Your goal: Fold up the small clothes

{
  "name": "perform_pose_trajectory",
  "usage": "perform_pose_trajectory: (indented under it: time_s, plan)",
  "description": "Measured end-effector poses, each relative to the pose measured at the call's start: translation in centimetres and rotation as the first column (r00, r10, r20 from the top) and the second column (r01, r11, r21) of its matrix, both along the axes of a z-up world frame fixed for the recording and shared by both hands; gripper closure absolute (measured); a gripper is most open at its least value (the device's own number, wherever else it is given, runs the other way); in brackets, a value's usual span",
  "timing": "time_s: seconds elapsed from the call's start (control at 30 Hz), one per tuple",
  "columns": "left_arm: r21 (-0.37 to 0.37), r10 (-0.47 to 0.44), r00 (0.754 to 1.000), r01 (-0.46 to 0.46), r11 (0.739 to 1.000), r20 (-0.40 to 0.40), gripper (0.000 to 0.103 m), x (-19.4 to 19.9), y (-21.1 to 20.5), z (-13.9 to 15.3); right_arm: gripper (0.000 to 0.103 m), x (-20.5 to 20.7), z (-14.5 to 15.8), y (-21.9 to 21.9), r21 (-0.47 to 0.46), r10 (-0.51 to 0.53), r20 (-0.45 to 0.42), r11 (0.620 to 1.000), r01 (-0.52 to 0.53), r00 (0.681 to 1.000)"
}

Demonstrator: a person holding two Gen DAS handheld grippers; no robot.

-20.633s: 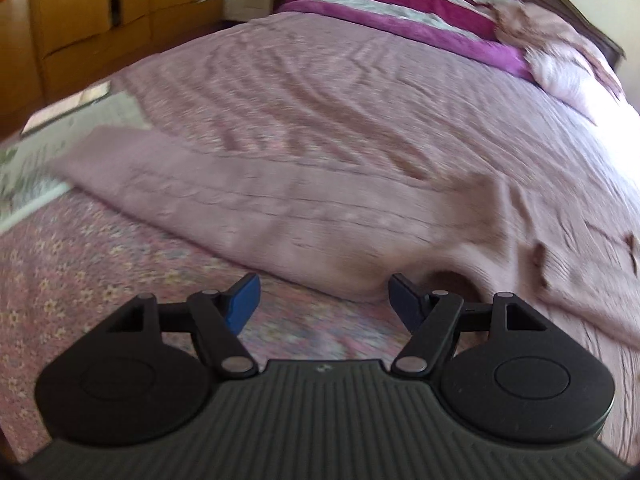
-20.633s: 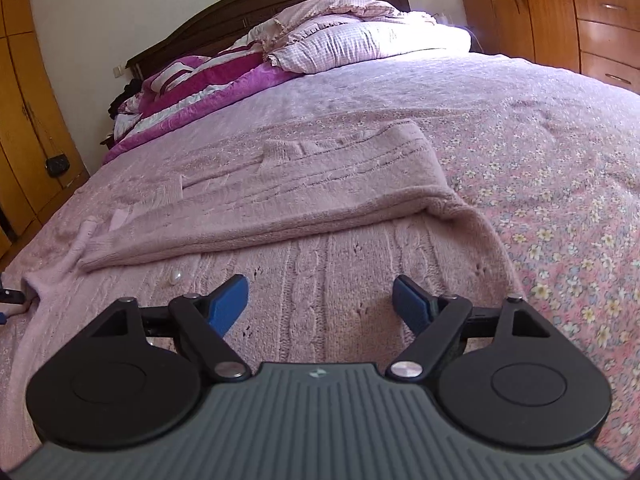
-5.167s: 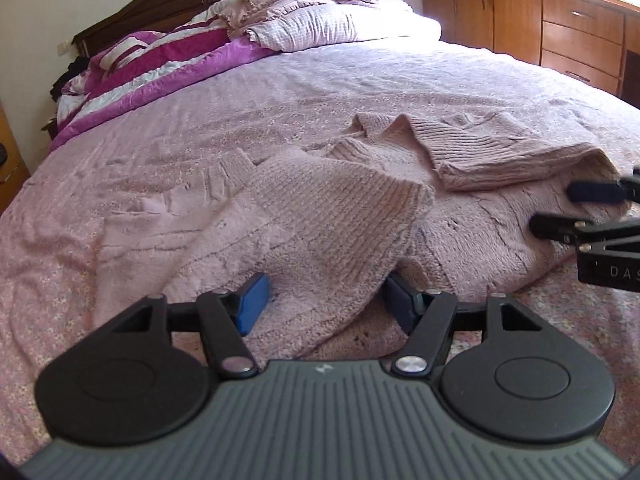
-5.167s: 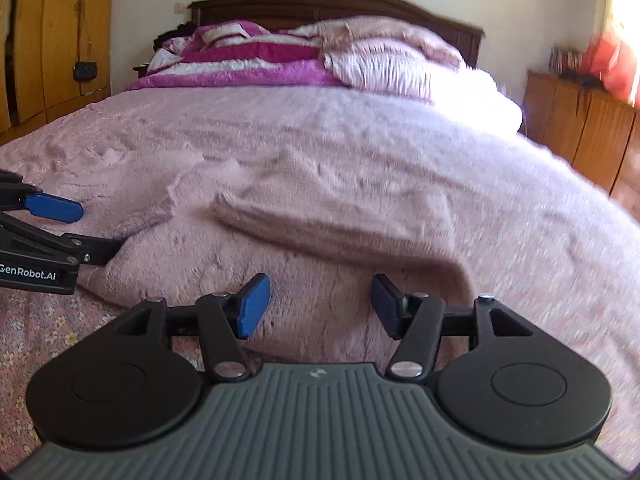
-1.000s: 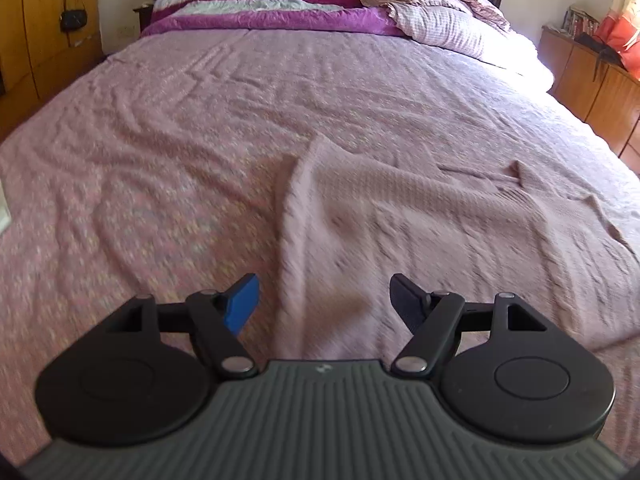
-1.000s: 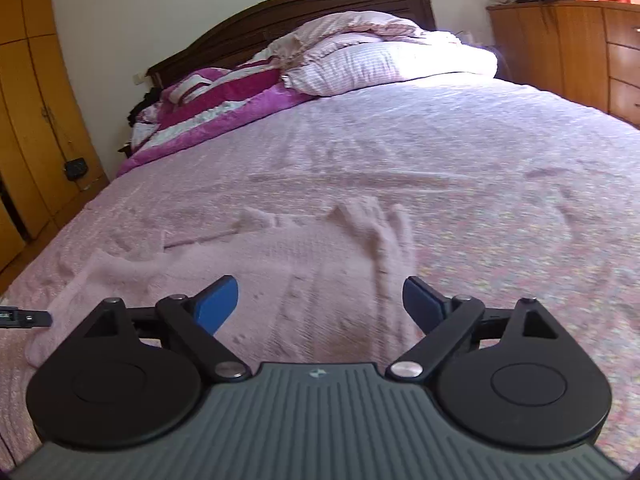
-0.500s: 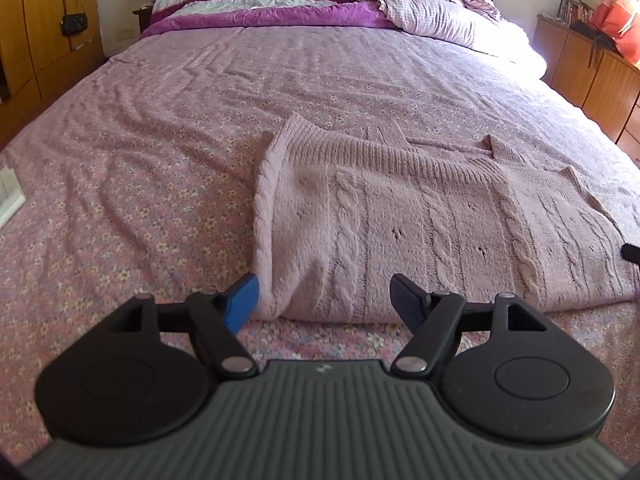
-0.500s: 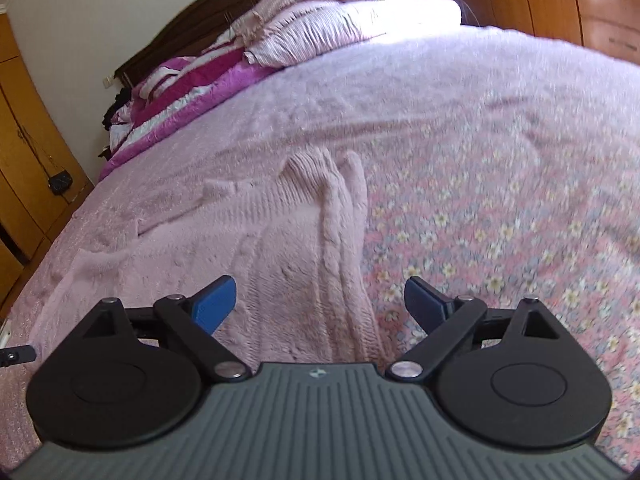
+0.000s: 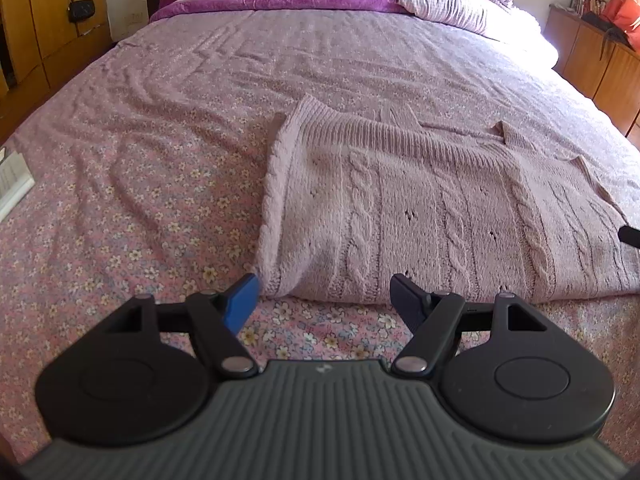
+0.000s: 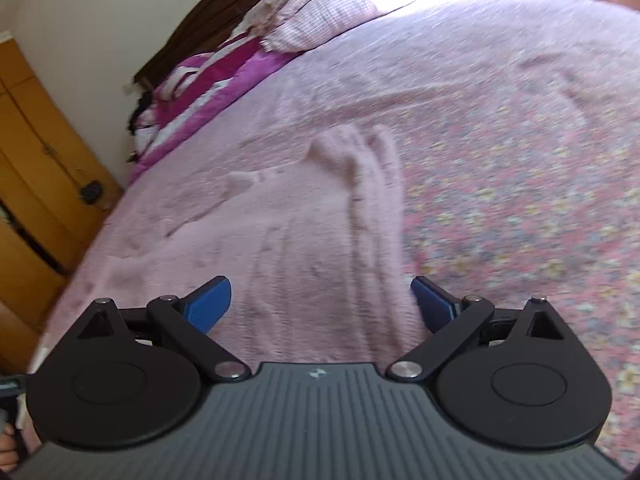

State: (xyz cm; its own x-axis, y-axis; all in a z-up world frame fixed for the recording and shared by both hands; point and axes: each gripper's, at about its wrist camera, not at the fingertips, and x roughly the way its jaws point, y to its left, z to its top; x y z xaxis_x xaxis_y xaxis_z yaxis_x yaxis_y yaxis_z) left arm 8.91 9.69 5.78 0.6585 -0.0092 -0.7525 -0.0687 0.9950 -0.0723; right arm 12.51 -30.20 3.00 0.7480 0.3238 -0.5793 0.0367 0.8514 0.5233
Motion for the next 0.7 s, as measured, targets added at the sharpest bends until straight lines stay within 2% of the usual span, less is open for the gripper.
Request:
perform_pose_trajectory:
  time_s: [0.23, 0.5, 0.6, 0.7]
  plan:
    - [0.015, 0.004, 1.000, -0.003, 1.000, -0.016, 0.029, -0.1, -0.5, -1.1, 0.003, 0.7, -0.9, -0.4, 0.087, -0.009, 0.034, 0.996, 0.006, 0.999]
    - [0.034, 0.009, 0.999, -0.007, 0.999, -0.041, 0.029, 0.1, -0.9, -1.9, 0.005, 0.8, -1.2, -0.5, 0.110, -0.005, 0.053, 0.994, -0.001, 0.999]
    - [0.007, 0.035, 0.998, -0.035, 0.999, -0.051, 0.029, 0.4, -0.9, -1.7, 0.008, 0.5, -1.4, -0.8, 0.133, -0.047, 0.056, 0.990, 0.039, 0.997]
    - [-0.036, 0.046, 0.998, -0.048, 0.998, -0.046, 0.029, 0.4, -1.2, -1.4, 0.010, 0.1, -1.6, -0.6, 0.118, -0.049, 0.074, 0.992, 0.041, 0.996]
